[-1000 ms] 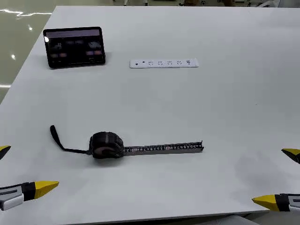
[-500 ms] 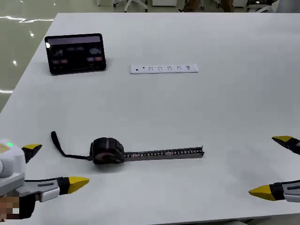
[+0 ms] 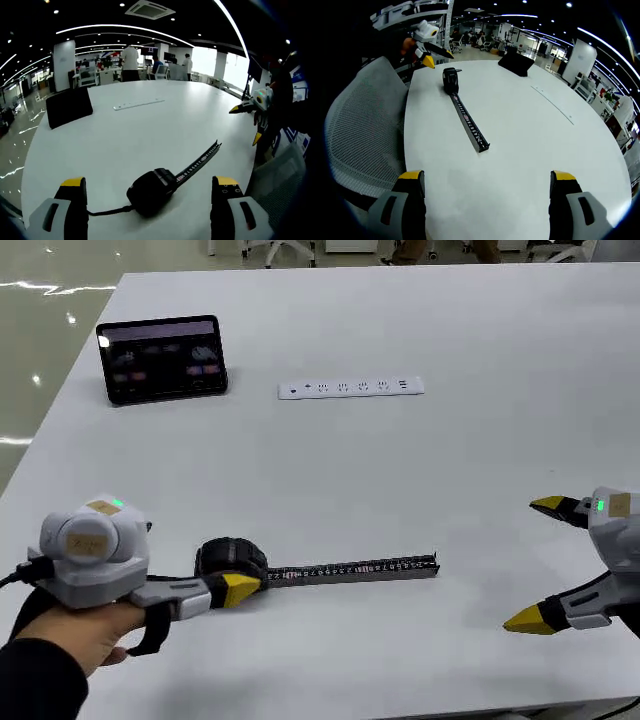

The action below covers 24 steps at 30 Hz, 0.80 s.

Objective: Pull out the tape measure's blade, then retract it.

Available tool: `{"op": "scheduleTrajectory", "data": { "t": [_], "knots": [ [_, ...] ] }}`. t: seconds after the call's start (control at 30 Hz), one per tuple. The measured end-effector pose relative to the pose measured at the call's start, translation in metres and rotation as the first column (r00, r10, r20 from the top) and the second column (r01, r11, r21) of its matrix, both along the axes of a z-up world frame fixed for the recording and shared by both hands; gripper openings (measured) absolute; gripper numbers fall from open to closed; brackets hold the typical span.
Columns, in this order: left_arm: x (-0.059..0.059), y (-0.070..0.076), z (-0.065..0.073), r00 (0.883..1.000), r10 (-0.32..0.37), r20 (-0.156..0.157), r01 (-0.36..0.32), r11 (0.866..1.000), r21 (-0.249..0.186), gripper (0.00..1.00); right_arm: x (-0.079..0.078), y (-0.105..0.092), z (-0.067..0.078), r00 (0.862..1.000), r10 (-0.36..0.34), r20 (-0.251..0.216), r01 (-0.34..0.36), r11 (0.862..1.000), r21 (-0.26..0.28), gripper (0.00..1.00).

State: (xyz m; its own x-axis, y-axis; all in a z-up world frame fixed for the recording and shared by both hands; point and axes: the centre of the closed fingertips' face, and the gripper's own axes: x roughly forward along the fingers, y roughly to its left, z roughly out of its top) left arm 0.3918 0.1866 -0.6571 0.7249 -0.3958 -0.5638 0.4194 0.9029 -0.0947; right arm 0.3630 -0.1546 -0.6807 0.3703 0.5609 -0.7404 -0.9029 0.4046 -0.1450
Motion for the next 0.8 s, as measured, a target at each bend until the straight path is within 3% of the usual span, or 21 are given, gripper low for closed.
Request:
{"op": "scheduleTrajectory", "data": {
  "t": [0.1, 0.2, 0.3, 0.37, 0.47, 0.6, 0.67, 0.8],
  "knots": [
    [0.005, -0.004, -0.001, 0.997, 0.073, 0.006, -0.073, 0.997, -0.026, 1.00, 0.004, 0.005, -0.005, 1.000, 0.022, -0.014, -0.022, 1.000, -0.013, 1.00],
    [0.009, -0.002, -0.007, 0.992, 0.122, 0.022, -0.122, 0.992, 0.001, 1.00, 0.008, 0.012, -0.008, 0.999, 0.042, -0.031, -0.043, 0.999, -0.014, 1.00],
    [0.011, 0.002, -0.009, 0.975, 0.215, 0.046, -0.215, 0.977, -0.015, 1.00, 0.013, 0.021, -0.010, 0.997, 0.073, -0.037, -0.074, 0.997, -0.025, 1.00],
    [0.010, 0.002, -0.009, 0.970, 0.234, 0.066, -0.234, 0.972, -0.013, 1.00, 0.016, 0.026, -0.011, 0.996, 0.083, -0.041, -0.085, 0.996, -0.029, 1.00],
    [0.007, -0.008, -0.014, 0.967, 0.247, 0.060, -0.246, 0.969, -0.023, 1.00, 0.020, 0.035, -0.014, 0.993, 0.111, -0.048, -0.113, 0.993, -0.038, 0.99],
    [0.011, -0.020, -0.020, 0.967, 0.240, 0.085, -0.239, 0.971, -0.025, 1.00, 0.025, 0.045, -0.019, 0.988, 0.148, -0.054, -0.151, 0.987, -0.057, 0.96],
    [0.015, -0.021, -0.024, 0.956, 0.286, 0.071, -0.280, 0.957, -0.080, 1.00, 0.027, 0.051, -0.021, 0.983, 0.173, -0.059, -0.177, 0.982, -0.063, 0.94],
    [0.018, -0.018, -0.034, 0.957, 0.273, 0.097, -0.271, 0.962, -0.041, 1.00, 0.034, 0.060, -0.027, 0.975, 0.206, -0.082, -0.213, 0.974, -0.082, 0.87]
  ]
}}
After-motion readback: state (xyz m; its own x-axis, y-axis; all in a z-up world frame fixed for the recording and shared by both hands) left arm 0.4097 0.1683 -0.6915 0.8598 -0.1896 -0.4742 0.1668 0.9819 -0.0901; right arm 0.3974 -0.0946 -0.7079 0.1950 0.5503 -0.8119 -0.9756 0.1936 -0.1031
